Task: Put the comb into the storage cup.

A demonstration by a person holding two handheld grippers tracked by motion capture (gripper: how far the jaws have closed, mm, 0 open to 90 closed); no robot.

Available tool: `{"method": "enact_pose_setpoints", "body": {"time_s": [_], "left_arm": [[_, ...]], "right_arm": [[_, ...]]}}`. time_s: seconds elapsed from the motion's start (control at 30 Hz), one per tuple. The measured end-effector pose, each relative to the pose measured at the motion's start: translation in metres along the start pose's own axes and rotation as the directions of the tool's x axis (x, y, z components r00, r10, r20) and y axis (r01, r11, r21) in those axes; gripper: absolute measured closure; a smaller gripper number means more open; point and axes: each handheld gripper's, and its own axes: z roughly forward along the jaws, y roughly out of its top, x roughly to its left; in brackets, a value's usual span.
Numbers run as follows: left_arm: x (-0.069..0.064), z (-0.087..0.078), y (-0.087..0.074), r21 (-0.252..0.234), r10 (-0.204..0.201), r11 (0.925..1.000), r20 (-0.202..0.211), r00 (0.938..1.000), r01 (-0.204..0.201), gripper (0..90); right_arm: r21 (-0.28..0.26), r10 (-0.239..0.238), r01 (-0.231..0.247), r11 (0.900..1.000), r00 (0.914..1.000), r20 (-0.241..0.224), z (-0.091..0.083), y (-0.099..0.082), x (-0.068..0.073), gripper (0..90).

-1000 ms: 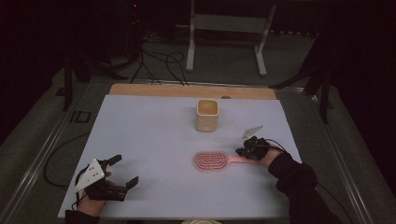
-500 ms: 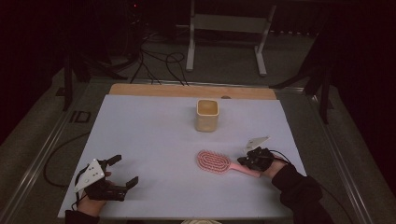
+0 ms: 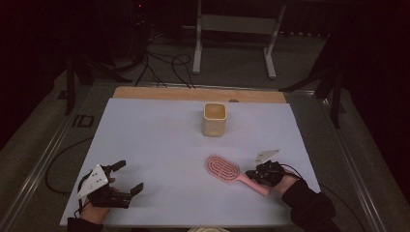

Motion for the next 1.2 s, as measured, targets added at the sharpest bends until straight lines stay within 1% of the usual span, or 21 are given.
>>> {"method": "enact_pose_setpoints", "body": {"time_s": [0.17,0.27,0.33,0.4,0.5,0.53,0.6,0.77,0.83,1.0,1.13,1.2], "left_arm": [[0.000,0.000,0.000,0.004,0.003,1.0000,0.001,1.0000,-0.003,0.1],[0.000,0.000,0.000,0.003,0.003,1.0000,0.001,1.0000,-0.003,0.1],[0.000,0.000,0.000,0.003,0.003,1.0000,0.001,1.0000,-0.003,0.1],[0.000,0.000,0.000,0.005,0.004,1.0000,0.001,1.0000,-0.004,0.1],[-0.001,0.000,0.000,0.003,0.004,1.0000,0.002,1.0000,-0.004,0.1],[-0.001,0.000,0.000,0.004,0.005,1.0000,0.002,1.0000,-0.005,0.1],[-0.001,0.000,0.000,0.005,0.006,1.0000,0.002,1.0000,-0.006,0.1],[-0.001,0.000,0.000,0.006,0.007,1.0000,0.002,1.0000,-0.007,0.1],[-0.001,0.000,0.000,0.007,0.008,0.9999,0.002,1.0000,-0.008,0.1],[-0.001,0.000,0.000,0.005,0.007,1.0000,0.002,1.0000,-0.007,0.1],[-0.001,0.000,0.000,0.005,0.006,1.0000,0.004,1.0000,-0.006,0.1],[-0.001,0.000,0.000,0.005,0.006,1.0000,0.004,1.0000,-0.006,0.1]], "right_arm": [[-0.002,0.019,-0.019,0.9998,0.9998,0.001,-0.001,-0.002,0.006,90.0],[0.000,0.024,-0.024,0.9997,0.9997,0.001,-0.002,-0.002,0.008,90.0],[-0.002,0.017,-0.017,0.9999,0.9999,0.004,-0.003,-0.003,0.010,90.0],[-0.008,0.013,-0.013,0.9999,0.9997,0.019,-0.003,-0.003,0.011,90.0],[-0.017,0.024,-0.024,0.9996,0.9992,0.033,-0.004,-0.002,0.010,90.0],[-0.023,0.041,-0.040,0.9989,0.9978,0.053,-0.007,-0.002,0.008,90.0],[-0.032,0.054,-0.052,0.9981,0.9964,0.066,-0.011,-0.001,0.005,90.0],[-0.051,0.072,-0.067,0.9965,0.9909,0.114,-0.024,0.002,0.002,90.0],[-0.056,0.073,-0.066,0.9962,0.9900,0.121,-0.030,0.005,0.003,90.0],[-0.049,0.083,-0.077,0.9958,0.9876,0.133,-0.043,0.014,0.007,90.0],[-0.058,0.084,-0.078,0.9953,0.9887,0.124,-0.051,0.022,0.013,87.9],[-0.054,0.073,-0.067,0.9963,0.9902,0.119,-0.054,0.026,0.016,86.0]]}}
